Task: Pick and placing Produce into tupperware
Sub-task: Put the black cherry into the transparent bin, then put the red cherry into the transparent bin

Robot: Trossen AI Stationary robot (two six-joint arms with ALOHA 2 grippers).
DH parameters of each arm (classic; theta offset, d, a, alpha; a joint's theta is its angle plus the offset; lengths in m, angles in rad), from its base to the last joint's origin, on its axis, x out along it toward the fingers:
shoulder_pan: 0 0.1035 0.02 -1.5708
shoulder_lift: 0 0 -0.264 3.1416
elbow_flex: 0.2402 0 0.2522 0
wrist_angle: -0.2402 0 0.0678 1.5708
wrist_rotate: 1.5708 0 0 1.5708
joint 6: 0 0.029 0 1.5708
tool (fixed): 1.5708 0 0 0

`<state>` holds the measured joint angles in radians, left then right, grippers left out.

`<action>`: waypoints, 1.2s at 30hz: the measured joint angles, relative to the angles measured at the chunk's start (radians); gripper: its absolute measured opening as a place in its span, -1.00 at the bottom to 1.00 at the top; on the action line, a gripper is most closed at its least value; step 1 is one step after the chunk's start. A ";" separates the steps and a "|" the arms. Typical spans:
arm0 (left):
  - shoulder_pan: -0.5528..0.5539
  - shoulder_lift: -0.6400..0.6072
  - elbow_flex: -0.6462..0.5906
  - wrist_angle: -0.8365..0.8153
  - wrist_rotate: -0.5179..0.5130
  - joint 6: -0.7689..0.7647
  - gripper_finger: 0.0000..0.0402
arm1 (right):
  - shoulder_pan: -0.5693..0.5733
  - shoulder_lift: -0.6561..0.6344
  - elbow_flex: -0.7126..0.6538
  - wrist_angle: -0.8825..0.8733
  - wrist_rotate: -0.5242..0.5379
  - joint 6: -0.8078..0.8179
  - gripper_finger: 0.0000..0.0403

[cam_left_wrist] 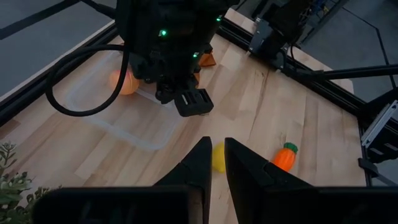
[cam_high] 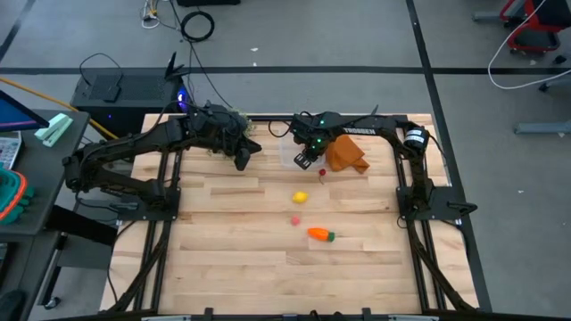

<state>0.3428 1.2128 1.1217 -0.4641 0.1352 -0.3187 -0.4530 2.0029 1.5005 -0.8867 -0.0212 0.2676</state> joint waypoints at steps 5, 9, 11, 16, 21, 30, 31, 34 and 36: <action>0.000 0.000 0.000 0.000 0.000 -0.003 -0.74 | 0.000 0.000 0.000 -0.001 0.000 0.000 -0.63; 0.000 0.000 0.000 0.000 0.000 -0.003 -0.76 | 0.000 0.000 0.000 -0.013 0.000 -0.008 -0.63; 0.000 0.000 0.000 0.000 0.000 -0.003 -0.76 | 0.000 0.000 0.000 -0.019 0.000 -0.008 -0.62; 0.000 0.000 0.000 0.000 0.000 -0.003 -0.74 | 0.000 0.000 0.000 -0.032 0.000 -0.010 -0.57; 0.000 0.000 0.000 0.000 0.000 -0.003 -0.75 | 0.000 0.000 0.000 -0.032 -0.001 -0.010 -0.50; 0.000 0.000 0.000 0.000 0.000 -0.003 -0.75 | 0.007 -0.001 0.023 -0.035 -0.001 -0.033 -0.44; 0.000 0.000 0.000 0.000 0.000 -0.003 -0.75 | 0.007 -0.001 0.028 -0.036 -0.001 -0.033 -0.43; 0.000 0.000 0.000 0.000 0.000 -0.003 -0.74 | 0.007 -0.004 0.052 -0.041 -0.001 -0.034 -0.42; 0.000 0.000 0.000 0.000 0.000 -0.003 -0.74 | 0.007 -0.008 0.077 -0.051 -0.001 -0.034 -0.42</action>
<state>0.3428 1.2127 1.1217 -0.4644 0.1356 -0.3218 -0.4461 1.9946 1.5780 -0.9376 -0.0223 0.2333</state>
